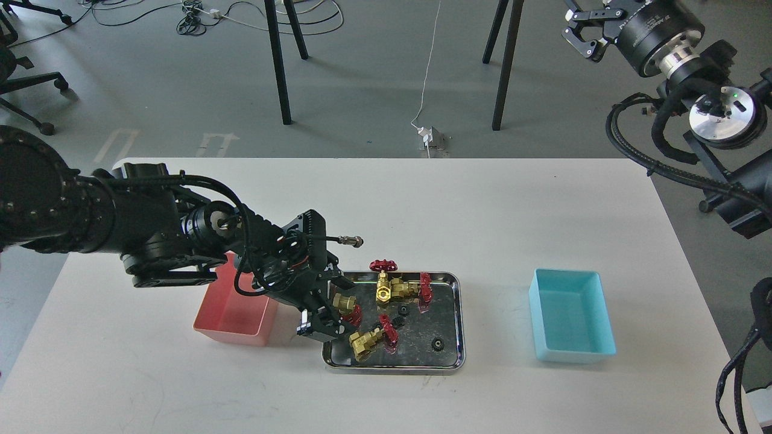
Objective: Place valve in pink box and gear in blue box
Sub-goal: 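Grasp a brass valve with red handle in the tray with the left gripper, then carry the valve over the pink box and lower it in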
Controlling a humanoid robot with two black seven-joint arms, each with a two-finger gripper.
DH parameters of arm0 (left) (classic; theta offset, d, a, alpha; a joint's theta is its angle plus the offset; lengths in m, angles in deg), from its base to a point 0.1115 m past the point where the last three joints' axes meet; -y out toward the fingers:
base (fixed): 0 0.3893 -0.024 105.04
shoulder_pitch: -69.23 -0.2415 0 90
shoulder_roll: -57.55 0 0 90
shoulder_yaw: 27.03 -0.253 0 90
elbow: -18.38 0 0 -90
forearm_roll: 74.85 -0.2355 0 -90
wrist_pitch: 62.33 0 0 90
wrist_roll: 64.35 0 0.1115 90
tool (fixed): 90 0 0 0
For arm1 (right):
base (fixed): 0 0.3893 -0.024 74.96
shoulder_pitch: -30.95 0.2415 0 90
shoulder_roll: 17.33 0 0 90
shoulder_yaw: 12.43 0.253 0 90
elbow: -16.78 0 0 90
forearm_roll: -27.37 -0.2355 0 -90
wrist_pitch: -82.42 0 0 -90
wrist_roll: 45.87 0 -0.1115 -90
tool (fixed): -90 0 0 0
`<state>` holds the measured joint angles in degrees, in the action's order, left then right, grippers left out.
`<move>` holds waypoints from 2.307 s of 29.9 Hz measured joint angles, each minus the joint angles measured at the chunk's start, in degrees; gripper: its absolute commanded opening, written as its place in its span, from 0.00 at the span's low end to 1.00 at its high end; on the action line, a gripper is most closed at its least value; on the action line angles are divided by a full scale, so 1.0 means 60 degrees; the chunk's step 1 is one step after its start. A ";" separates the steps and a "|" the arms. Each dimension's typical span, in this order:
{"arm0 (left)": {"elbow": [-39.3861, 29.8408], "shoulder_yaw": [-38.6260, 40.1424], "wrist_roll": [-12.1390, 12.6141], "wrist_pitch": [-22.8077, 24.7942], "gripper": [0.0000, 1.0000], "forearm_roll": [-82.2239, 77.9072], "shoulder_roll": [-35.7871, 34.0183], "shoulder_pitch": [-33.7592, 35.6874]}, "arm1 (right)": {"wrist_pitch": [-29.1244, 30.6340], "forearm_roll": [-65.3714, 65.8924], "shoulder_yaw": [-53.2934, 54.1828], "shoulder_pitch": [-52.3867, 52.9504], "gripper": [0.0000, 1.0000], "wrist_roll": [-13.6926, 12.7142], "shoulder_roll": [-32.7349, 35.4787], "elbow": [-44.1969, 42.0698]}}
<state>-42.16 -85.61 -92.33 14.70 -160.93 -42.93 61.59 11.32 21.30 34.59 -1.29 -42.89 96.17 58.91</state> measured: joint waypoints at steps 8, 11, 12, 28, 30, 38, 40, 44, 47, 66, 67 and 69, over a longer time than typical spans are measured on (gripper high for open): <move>0.0924 -0.0022 -0.0001 -0.0044 0.54 -0.0069 0.0373 -0.0518 | 0.0001 -0.0012 0.0047 -0.0240 1.00 0.0000 0.0007 0.0074; 0.0957 -0.0063 -0.0002 -0.0057 0.48 -0.0093 0.0371 -0.0538 | 0.0002 -0.0013 0.0062 -0.0288 1.00 0.0000 0.0007 0.0085; 0.0959 -0.0065 -0.0003 -0.0060 0.46 -0.0096 0.0364 -0.0540 | 0.0002 -0.0013 0.0067 -0.0317 1.00 0.0001 0.0004 0.0087; 0.0620 0.0521 -0.0003 -0.0418 0.06 -0.0031 -0.0032 0.0079 | 0.0001 -0.0014 0.0163 -0.0580 1.00 0.0015 0.0009 0.0099; 0.0192 0.0963 -0.0005 -0.0320 0.06 -0.0025 -0.0510 0.0389 | 0.0000 -0.0013 0.0176 -0.0579 1.00 0.0016 0.0009 0.0098; -0.1980 0.1453 -0.0005 0.0333 0.07 -0.0217 -0.3391 0.1755 | -0.1134 -0.0014 0.0298 0.0822 1.00 0.0016 -0.0143 -0.0012; -0.2095 0.1350 -0.0005 0.0354 0.07 -0.0607 -0.4064 0.1765 | -0.1653 -0.0014 0.0309 0.1296 1.00 0.0016 -0.0148 -0.0027; -0.2126 0.1261 0.0000 0.0361 0.07 -0.1456 -0.5123 0.1189 | -0.1899 -0.0014 0.0305 0.1628 1.00 0.0016 -0.0151 -0.0029; -0.2034 0.1331 -0.0005 0.0352 0.07 -0.1623 -0.5543 0.0512 | -0.1916 -0.0014 0.0305 0.1611 1.00 0.0016 -0.0151 -0.0016; -0.0273 0.1551 -0.0003 0.0315 0.16 -0.1623 -0.4568 -0.1307 | -0.1700 -0.0014 0.0308 0.0809 1.00 0.0021 -0.0132 0.0108; -0.0092 0.1567 0.0001 0.0314 0.20 -0.1603 -0.4498 -0.1433 | -0.1695 -0.0015 0.0308 0.0765 1.00 0.0024 -0.0123 0.0117; 0.0056 0.1615 0.0000 0.0314 0.34 -0.1568 -0.4445 -0.1560 | -0.1682 -0.0016 0.0308 0.0723 1.00 0.0024 -0.0115 0.0134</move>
<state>-41.82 -75.92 -92.33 16.59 -170.34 -69.60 52.23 1.23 21.20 36.43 3.05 -42.74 95.48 59.71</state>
